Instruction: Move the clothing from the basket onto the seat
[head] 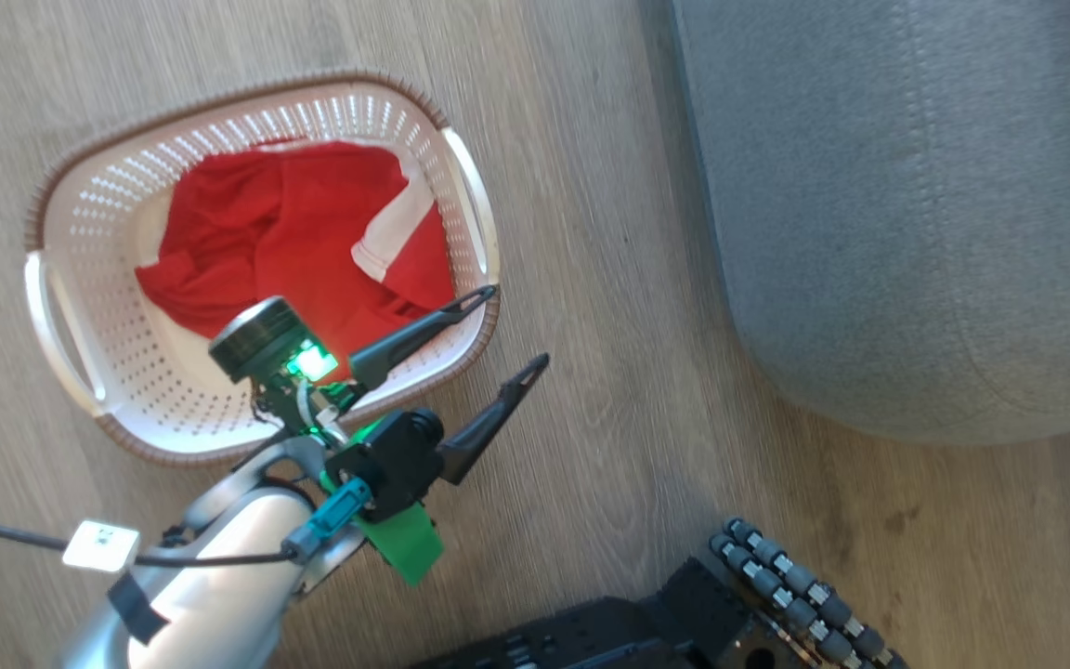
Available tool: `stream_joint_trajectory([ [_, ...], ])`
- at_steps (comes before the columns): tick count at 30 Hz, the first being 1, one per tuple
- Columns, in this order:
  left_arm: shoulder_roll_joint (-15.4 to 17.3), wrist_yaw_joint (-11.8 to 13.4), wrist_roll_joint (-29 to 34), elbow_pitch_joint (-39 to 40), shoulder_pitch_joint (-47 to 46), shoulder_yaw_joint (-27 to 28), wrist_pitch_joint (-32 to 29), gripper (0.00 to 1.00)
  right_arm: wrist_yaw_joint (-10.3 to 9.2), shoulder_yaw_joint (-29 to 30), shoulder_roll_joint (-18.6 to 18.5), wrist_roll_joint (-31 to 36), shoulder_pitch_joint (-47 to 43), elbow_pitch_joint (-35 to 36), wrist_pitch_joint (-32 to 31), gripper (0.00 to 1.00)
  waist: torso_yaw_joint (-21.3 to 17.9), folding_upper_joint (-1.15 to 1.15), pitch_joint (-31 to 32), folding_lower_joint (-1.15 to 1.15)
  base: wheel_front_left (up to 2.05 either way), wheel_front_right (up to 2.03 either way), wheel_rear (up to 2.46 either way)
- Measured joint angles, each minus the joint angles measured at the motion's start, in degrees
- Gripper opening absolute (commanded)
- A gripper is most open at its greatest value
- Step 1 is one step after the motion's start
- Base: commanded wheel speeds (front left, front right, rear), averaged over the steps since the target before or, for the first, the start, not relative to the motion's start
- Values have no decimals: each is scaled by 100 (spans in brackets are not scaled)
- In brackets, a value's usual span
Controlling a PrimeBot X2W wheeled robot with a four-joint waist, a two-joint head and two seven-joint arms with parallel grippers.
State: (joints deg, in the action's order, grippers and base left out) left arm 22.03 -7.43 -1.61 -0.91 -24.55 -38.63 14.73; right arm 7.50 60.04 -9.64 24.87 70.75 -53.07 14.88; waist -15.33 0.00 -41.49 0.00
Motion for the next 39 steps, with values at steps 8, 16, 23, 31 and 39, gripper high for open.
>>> stream_joint_trajectory([
  [8,-328,0,-42,-120,12,-26,0,100,0,59,-271,801,-228,-602,-710,100,4,0,545,0,0,0,0],
  [16,-646,0,-91,-333,209,24,0,100,0,-778,-739,1045,-240,-1795,-1814,100,51,0,1120,0,0,0,0],
  [23,-928,0,-92,-434,287,157,0,100,1,-1411,-1136,903,-218,-2192,-2146,100,88,0,1586,0,0,0,0],
  [31,-1143,0,-99,-617,740,325,0,100,1,-2360,-1227,536,-221,-2249,-2228,100,73,0,2151,0,0,0,0],
  [39,-1360,0,-99,-645,983,530,0,100,1,-3378,-1279,-229,-221,-2253,-1285,100,115,0,2570,-1,0,0,0],
])
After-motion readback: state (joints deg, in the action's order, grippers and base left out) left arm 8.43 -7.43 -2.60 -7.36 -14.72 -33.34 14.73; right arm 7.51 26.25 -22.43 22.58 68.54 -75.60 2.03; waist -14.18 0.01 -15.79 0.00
